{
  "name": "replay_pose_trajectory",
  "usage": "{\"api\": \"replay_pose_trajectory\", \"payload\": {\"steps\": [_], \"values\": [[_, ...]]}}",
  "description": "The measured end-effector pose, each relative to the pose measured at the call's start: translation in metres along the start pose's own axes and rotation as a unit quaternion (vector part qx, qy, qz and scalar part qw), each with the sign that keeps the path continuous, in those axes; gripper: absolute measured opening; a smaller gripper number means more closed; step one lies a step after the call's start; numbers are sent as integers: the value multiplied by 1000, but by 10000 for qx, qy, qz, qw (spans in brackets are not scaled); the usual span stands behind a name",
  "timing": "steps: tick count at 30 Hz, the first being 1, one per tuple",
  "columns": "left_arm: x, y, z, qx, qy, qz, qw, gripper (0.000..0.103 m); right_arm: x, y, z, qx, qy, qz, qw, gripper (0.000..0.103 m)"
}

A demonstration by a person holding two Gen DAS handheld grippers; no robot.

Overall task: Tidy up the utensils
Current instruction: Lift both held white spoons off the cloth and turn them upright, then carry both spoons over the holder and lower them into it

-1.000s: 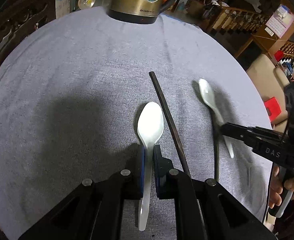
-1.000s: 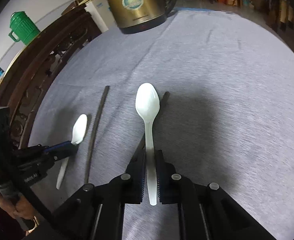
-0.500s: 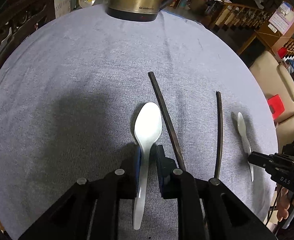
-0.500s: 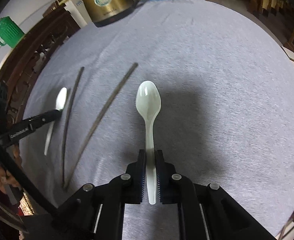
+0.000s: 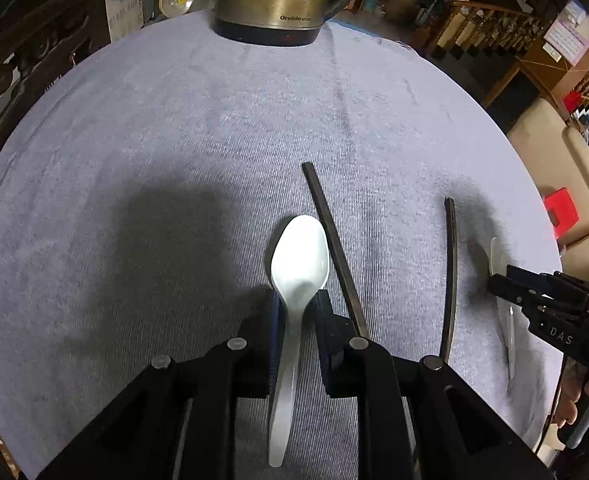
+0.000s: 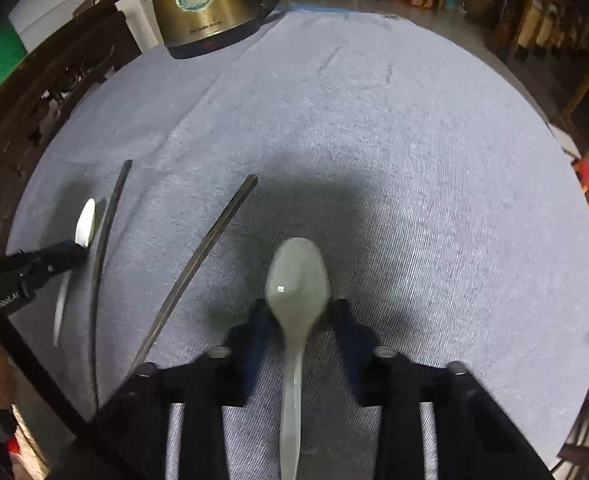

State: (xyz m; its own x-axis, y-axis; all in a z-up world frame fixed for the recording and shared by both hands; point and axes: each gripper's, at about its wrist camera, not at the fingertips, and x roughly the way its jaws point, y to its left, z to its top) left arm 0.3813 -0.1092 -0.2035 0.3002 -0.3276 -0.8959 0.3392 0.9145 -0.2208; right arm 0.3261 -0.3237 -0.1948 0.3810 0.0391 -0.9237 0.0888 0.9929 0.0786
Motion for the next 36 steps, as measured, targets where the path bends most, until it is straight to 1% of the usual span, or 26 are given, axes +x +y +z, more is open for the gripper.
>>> {"api": "replay_pose_trajectory", "payload": {"steps": [3,4,6,7,9,11,15,21,24,26,29,33,36], "values": [[2,0,0,10,-104,-46,9999,17,1,-3,2,70,-58,131,9999,29],[0,-2,-2,24,-143,-30,9999,14,1,-4,1,86,-84,159,9998,29],[-3,3,-4,26,-201,-57,9998,12,-2,-7,-1,123,-130,237,9996,29],[-4,5,-5,-9,-227,-41,9997,12,-5,-9,-4,181,-176,341,9991,29],[-7,7,-12,-43,-275,42,9996,11,-16,-16,-10,269,-312,434,9982,29],[-16,12,-17,-97,-347,46,9993,11,-31,-20,-18,322,-527,580,9964,29],[-40,22,-33,-233,-624,122,9977,11,-62,-20,-36,417,-898,779,9920,29],[-85,33,-69,-376,-1078,252,9931,11,-111,-24,-68,700,-1521,1144,9792,29],[-107,37,-88,-483,-1264,319,9903,11,-128,-24,-84,817,-1754,1312,9723,29],[-120,38,-99,-550,-1387,300,9883,11,-141,-20,-95,836,-1907,1446,9673,29],[-141,31,-118,-516,-1563,272,9860,11,-158,-12,-107,763,-2161,1585,9604,29],[-176,20,-142,-459,-1840,87,9818,11,-182,-2,-126,762,-2455,1767,9501,29],[-199,7,-155,-402,-2101,-105,9768,11,-197,5,-141,778,-2731,1853,9407,29]]}}
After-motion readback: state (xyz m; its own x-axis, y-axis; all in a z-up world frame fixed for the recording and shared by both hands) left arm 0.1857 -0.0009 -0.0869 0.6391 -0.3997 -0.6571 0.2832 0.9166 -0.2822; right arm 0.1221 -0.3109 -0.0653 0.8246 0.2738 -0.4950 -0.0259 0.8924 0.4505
